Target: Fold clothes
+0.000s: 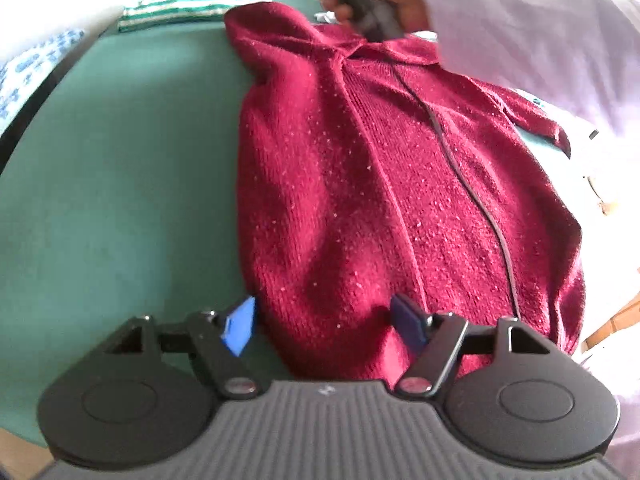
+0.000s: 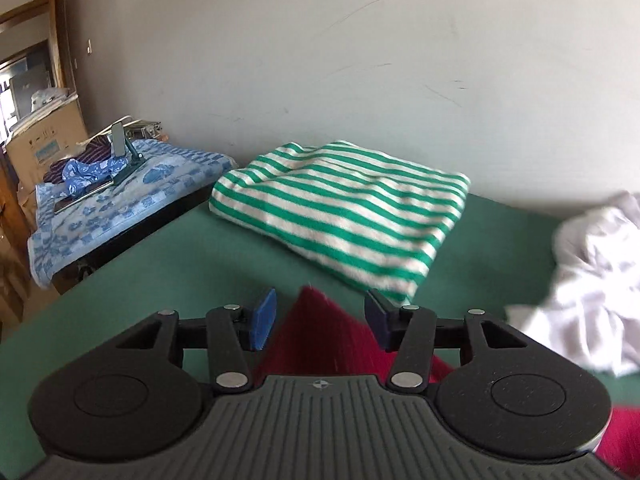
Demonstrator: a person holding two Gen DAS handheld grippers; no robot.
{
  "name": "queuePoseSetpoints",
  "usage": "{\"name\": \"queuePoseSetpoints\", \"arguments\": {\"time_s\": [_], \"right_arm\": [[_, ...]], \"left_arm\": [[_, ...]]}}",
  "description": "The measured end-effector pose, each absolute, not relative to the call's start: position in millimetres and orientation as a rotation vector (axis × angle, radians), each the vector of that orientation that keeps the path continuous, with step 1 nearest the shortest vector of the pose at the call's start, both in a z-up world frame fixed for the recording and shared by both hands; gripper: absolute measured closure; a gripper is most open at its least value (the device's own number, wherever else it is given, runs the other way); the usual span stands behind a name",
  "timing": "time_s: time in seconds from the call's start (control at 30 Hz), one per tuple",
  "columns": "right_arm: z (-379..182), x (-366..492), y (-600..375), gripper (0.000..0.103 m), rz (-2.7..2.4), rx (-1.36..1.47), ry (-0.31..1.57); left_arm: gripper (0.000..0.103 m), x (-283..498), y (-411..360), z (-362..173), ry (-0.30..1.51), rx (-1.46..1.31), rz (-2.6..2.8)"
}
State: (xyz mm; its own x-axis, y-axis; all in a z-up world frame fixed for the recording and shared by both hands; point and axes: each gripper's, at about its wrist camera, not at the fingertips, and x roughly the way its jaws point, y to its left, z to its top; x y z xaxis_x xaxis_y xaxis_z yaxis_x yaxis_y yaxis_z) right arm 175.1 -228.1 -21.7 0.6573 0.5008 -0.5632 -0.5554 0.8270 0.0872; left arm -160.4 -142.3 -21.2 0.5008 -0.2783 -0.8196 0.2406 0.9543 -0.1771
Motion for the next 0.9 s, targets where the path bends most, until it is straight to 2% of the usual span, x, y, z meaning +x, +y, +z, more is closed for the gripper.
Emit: {"name": "queuePoseSetpoints", "arguments": {"time_s": [0.13,0.2,0.23,0.33,0.4,0.5,0.57,0.83,0.87,0.9], "right_arm": [[-32.9,194.5,-208.6,0.047,0.636,-0.125,0.718],[-37.8,195.9,-204.4,0.062,0.632,-0.148,0.749],[-40.0,196.2,-202.6,0.087,0.629,-0.16,0.763],[-38.9,197.3,-202.0,0.09,0.606,-0.161,0.759],[-34.8,201.2,-202.2,0.09,0.581,-0.141,0.732],[-26.2,210.0,-200.9,0.091,0.558,-0.094,0.688],[-23.0,216.1,-198.8,0.092,0.547,-0.069,0.666],[-51.0,238.3,-180.6,0.092,0.497,-0.085,0.681],[-51.8,236.8,-181.7,0.092,0.489,-0.099,0.674],[-48.2,233.3,-185.2,0.092,0.482,-0.104,0.655]], "left_arm": [[0.03,-162.9,-141.1,-24.2,0.979,-0.064,-0.291],[0.035,-163.7,-145.1,-25.9,0.969,-0.059,-0.275],[0.038,-164.5,-146.8,-25.8,0.964,-0.046,-0.269],[0.047,-164.1,-145.6,-23.5,0.97,-0.054,-0.287],[0.064,-162.1,-142.4,-21.9,0.979,-0.1,-0.306],[0.08,-162.7,-145.9,-21.0,0.98,-0.112,-0.315],[0.085,-164.8,-149.4,-20.7,0.983,-0.097,-0.309],[0.084,-164.7,-135.1,-21.5,1.035,-0.121,-0.237],[0.081,-165.3,-136.5,-20.4,1.036,-0.117,-0.252],[0.069,-165.9,-137.9,-19.3,1.037,-0.114,-0.268]]}}
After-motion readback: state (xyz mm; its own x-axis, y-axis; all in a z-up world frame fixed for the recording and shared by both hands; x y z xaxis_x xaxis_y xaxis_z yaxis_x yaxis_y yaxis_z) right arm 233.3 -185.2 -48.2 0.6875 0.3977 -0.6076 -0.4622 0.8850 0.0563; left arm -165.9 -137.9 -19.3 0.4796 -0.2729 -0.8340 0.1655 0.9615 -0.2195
